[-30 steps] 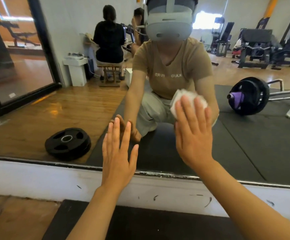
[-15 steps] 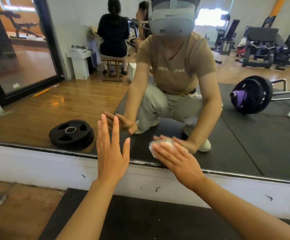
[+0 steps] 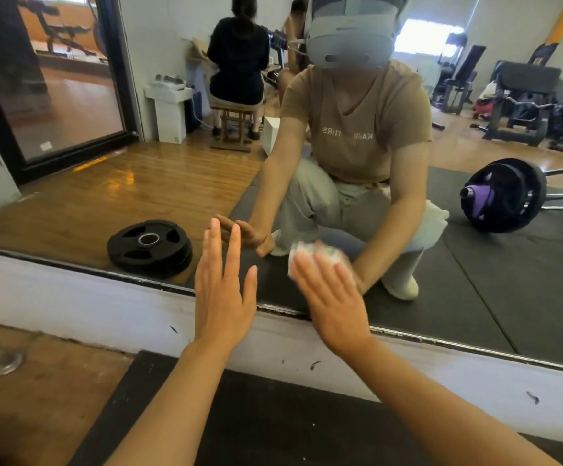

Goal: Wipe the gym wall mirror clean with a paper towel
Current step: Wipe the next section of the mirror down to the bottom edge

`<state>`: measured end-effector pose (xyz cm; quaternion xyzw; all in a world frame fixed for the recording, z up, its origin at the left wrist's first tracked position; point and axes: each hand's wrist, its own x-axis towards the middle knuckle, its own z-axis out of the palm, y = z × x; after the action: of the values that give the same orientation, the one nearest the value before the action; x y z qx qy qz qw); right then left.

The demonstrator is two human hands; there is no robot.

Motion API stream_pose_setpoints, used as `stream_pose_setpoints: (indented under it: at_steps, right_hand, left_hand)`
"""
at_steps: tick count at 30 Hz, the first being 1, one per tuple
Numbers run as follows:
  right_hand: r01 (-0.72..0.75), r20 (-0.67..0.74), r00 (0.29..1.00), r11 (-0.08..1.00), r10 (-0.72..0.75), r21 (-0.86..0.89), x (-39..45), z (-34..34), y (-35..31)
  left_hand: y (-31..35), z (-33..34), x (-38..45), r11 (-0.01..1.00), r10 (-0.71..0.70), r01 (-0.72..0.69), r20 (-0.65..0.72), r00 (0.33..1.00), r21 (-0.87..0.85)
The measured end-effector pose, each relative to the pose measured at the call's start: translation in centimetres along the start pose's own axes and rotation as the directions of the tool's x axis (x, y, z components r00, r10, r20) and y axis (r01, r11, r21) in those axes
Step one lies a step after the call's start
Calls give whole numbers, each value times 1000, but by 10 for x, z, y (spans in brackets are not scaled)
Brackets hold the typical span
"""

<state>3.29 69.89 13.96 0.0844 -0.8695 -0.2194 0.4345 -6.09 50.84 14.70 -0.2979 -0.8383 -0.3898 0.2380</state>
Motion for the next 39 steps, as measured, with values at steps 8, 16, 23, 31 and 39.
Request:
stream_pose_setpoints:
  at_steps: [8,16,23,31,39]
  right_hand:
    - [288,216,943,947,-254,-140,-15,-5,9]
    - [-171,-315,941,978,125,-122,184,-80,61]
    - [-42,-243,970,996,22,-75,138,-51,33]
    - [355,320,895,931,-312,-84,6,3,-23]
    - [300,-59,945,927,-321,-226,129,-44,40]
  left_hand:
    - [-5,-4,1,1000,28,-27,11,1000,-12]
    - [-14,-4,0,998,57,-57,15,998,24]
    - [-10,-5,0,997,66,-67,6,998,40]
    - [-15,-3,1,992,83,-81,-24,996,98]
    - [-33,-12,2,960,189,-188,15,982,209]
